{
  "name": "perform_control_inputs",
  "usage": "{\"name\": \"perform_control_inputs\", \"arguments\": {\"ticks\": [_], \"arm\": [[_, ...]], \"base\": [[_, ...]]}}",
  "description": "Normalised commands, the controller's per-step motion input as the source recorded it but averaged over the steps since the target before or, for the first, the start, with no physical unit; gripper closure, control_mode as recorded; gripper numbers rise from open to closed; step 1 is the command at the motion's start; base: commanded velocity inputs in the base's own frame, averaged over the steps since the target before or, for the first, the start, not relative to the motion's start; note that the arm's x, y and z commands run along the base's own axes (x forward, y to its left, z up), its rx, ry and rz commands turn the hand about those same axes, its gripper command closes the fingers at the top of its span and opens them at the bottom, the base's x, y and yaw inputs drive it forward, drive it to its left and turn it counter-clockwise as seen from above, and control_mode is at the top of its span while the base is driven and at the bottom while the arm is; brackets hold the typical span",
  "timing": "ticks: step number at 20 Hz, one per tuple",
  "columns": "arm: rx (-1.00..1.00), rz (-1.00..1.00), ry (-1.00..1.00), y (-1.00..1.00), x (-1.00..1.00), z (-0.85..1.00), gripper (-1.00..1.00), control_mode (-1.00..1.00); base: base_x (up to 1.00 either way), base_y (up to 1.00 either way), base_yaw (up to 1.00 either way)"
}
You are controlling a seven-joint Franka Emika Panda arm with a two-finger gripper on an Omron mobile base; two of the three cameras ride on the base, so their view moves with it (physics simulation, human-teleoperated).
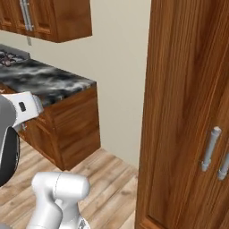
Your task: Collect the turmeric, ketchup, and shaker from the cabinet and place them next to the stove.
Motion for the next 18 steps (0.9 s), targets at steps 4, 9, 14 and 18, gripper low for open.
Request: {"name": "perform_control_inputs", "arguments": {"ticks": [4,9,14,18], "arm": [[0.0,0.0,0.0,0.0,0.0,0.0,1.0,1.0],[0.0,0.0,0.0,0.0,0.0,0.0,1.0,1.0],[0.0,0.0,0.0,0.0,0.0,0.0,1.0,1.0],[0.0,0.0,0.0,0.0,0.0,0.0,1.0,1.0]], "base": [[0.86,0.78,-0.02],[0.83,0.81,-0.02],[0.85,0.79,-0.02],[0.83,0.75,-0.02]]}}
